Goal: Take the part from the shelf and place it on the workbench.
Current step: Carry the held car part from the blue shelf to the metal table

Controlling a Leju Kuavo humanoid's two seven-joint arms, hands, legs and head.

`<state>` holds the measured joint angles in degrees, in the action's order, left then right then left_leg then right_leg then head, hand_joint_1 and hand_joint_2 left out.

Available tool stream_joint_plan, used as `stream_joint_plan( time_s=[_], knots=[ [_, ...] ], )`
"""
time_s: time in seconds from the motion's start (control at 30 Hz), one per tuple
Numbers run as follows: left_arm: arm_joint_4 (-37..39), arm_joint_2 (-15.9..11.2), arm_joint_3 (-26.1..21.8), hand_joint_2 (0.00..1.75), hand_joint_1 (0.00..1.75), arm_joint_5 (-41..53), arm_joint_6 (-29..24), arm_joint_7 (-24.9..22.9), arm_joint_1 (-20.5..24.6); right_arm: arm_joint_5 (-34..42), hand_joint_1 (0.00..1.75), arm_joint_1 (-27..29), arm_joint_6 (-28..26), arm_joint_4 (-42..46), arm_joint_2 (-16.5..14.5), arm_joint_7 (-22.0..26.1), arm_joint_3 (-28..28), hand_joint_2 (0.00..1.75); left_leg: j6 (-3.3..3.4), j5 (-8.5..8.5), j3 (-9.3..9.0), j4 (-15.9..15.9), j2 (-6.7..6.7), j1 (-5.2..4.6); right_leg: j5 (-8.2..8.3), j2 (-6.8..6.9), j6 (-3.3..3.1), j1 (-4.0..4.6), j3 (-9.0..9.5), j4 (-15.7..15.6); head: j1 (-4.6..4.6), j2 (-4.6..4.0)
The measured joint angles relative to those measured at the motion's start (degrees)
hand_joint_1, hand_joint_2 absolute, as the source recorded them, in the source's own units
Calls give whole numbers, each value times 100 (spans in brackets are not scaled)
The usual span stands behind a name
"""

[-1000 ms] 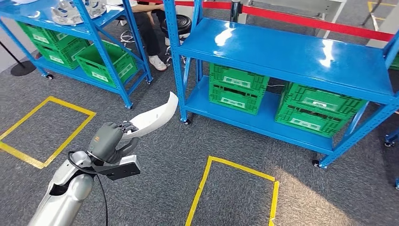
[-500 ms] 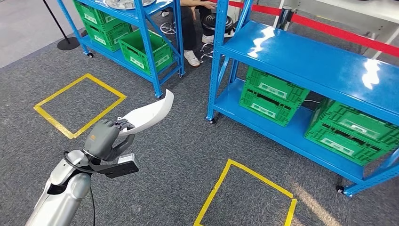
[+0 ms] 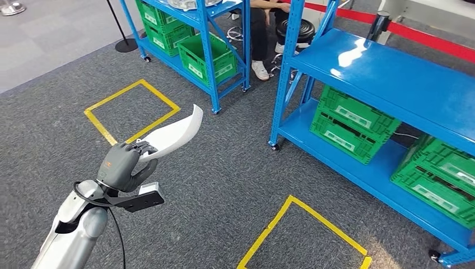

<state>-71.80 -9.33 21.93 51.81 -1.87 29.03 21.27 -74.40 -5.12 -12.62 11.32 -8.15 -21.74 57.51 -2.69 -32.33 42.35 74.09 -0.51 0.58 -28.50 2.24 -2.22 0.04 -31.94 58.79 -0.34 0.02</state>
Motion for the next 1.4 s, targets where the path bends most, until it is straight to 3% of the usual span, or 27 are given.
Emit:
stream_joint_plan(
  time_s=[0.03,0.07,0.13,0.2,0.27,0.3,0.37,0.43,0.5,0.53,0.57,0.6,0.67,0.73,0.8,0.87,0.93,1.0,1.03,1.07,1.1,1.13,1.2,1.23,1.3,1.33,1.4],
  knots=[
    [-1,-2,-11,175,175,7,-3,-8,-15,-1,0,0,4,0,0,-5,0,0,2,58,-38,-19,17,-1,-3,78,-2,6,-3,3,-1,0],
    [-5,-3,-27,175,175,12,-7,-18,-25,-1,0,-5,8,0,0,-4,-1,0,10,197,-180,-244,52,-2,-9,153,0,10,-2,8,-1,0],
    [-30,-4,-61,175,175,17,-11,-35,-27,-2,0,-16,13,1,0,-2,-1,0,57,461,-607,-997,289,-36,-30,291,20,30,2,26,-1,0],
    [-62,-4,-82,175,175,17,-16,-45,-23,-2,0,-23,15,2,0,0,-1,0,139,544,-835,-1435,464,-77,-49,402,61,57,3,44,4,0],
    [-77,-19,-101,175,175,23,-20,-50,-26,-2,0,-36,20,2,-1,-2,-1,0,219,564,-821,-1472,367,-90,-48,519,116,68,12,39,5,0],
    [-84,-26,-110,175,175,27,-22,-51,-30,-3,0,-46,23,2,-1,-3,-1,0,254,587,-812,-1489,295,-81,-61,508,154,60,15,49,7,0],
    [-102,-35,-125,175,175,31,-26,-55,-21,-9,0,-58,27,2,-1,3,-1,0,323,637,-804,-1524,159,-49,-215,237,230,35,-71,260,10,0],
    [-111,-27,-127,175,175,32,-29,-57,-10,-16,0,-47,28,1,-2,16,-1,0,365,670,-774,-1528,20,-34,-552,-97,273,2,-375,902,15,0],
    [-110,-16,-128,175,175,32,-29,-57,-18,-19,0,-24,30,0,-1,17,-1,0,374,690,-730,-1513,-142,-37,-766,-180,284,-11,-696,1542,18,0],
    [-109,-12,-128,175,175,33,-28,-57,-25,-24,0,-17,30,0,0,10,-1,0,368,699,-712,-1501,-230,-37,-725,-189,281,-15,-744,1615,19,0],
    [-108,-12,-128,175,175,33,-28,-57,-30,-30,0,-15,29,0,0,5,-1,0,356,708,-699,-1490,-316,-36,-584,-204,273,-21,-679,1464,19,0],
    [-108,-12,-128,175,175,34,-27,-56,-31,-38,0,-16,29,0,0,0,-1,0,340,719,-691,-1480,-400,-33,-382,-250,262,-31,-516,1125,19,0],
    [-107,-9,-131,175,175,34,-23,-55,-26,-49,0,-23,29,0,-1,7,-1,0,290,741,-668,-1461,-546,-33,-122,-467,243,-52,-171,401,17,0],
    [-103,-4,-139,175,175,34,-13,-50,-16,-51,0,-36,26,0,-4,39,-1,0,213,777,-629,-1470,-663,-27,-80,-572,220,-46,-45,103,15,0],
    [-90,-1,-164,175,175,34,2,-41,-12,-54,0,-53,15,0,-9,37,-1,0,127,821,-587,-1499,-760,-8,-36,-443,152,-30,-38,65,16,0],
    [-70,-2,-190,175,175,34,12,-29,6,-57,0,-65,0,1,-14,-15,-1,0,79,702,-480,-1329,-552,-16,24,-308,58,-33,-24,6,1,0],
    [-45,4,-200,175,175,34,20,-17,44,-59,0,-58,-6,1,-17,-41,-1,0,51,332,-224,-737,-172,-30,54,-167,6,-21,-27,-24,-21,0],
    [-13,15,-201,175,175,34,31,-8,65,-61,0,-35,-8,1,-17,-52,-1,0,19,17,41,-65,-18,-20,55,-6,-2,-2,-43,-20,-26,0],
    [5,19,-201,175,175,34,37,-2,65,-63,0,-28,-9,1,-18,-59,-1,0,12,-1,61,51,8,-15,53,77,-3,3,-49,-19,-27,0],
    [20,20,-201,175,175,34,43,3,65,-65,0,-25,-9,2,-22,-64,-1,0,10,81,-29,-52,35,-13,51,158,-1,6,-52,-17,-27,0],
    [30,20,-201,175,175,34,49,9,69,-67,0,-27,-11,1,-27,-66,-1,0,16,235,-226,-362,100,-14,46,234,6,8,-49,-14,-27,0],
    [35,22,-202,175,175,34,55,18,80,-67,0,-29,-13,1,-32,-65,-1,0,29,383,-466,-771,256,-23,38,307,19,14,-42,-8,-27,0],
    [42,36,-202,175,175,34,68,34,125,-61,0,-34,-27,1,-43,-57,-1,0,104,535,-803,-1368,530,-66,8,437,66,50,-33,15,-19,0],
    [47,44,-203,175,175,34,73,40,148,-59,0,-37,-36,2,-45,-53,-1,0,149,538,-849,-1476,586,-86,-3,503,91,66,-29,21,-10,0],
    [60,50,-206,175,175,33,85,50,171,-62,0,-50,-50,2,-48,-57,-1,0,234,562,-831,-1499,430,-93,-22,641,143,74,-17,21,3,0],
    [64,50,-207,175,175,30,90,56,176,-64,0,-60,-54,2,-48,-62,-1,0,268,581,-828,-1513,350,-84,-55,594,177,61,-19,51,7,0],
    [75,55,-208,175,175,23,101,66,202,-69,0,-65,-60,1,-49,-45,-1,0,331,621,-826,-1540,190,-50,-270,254,242,26,-157,385,23,0]
  ],
)
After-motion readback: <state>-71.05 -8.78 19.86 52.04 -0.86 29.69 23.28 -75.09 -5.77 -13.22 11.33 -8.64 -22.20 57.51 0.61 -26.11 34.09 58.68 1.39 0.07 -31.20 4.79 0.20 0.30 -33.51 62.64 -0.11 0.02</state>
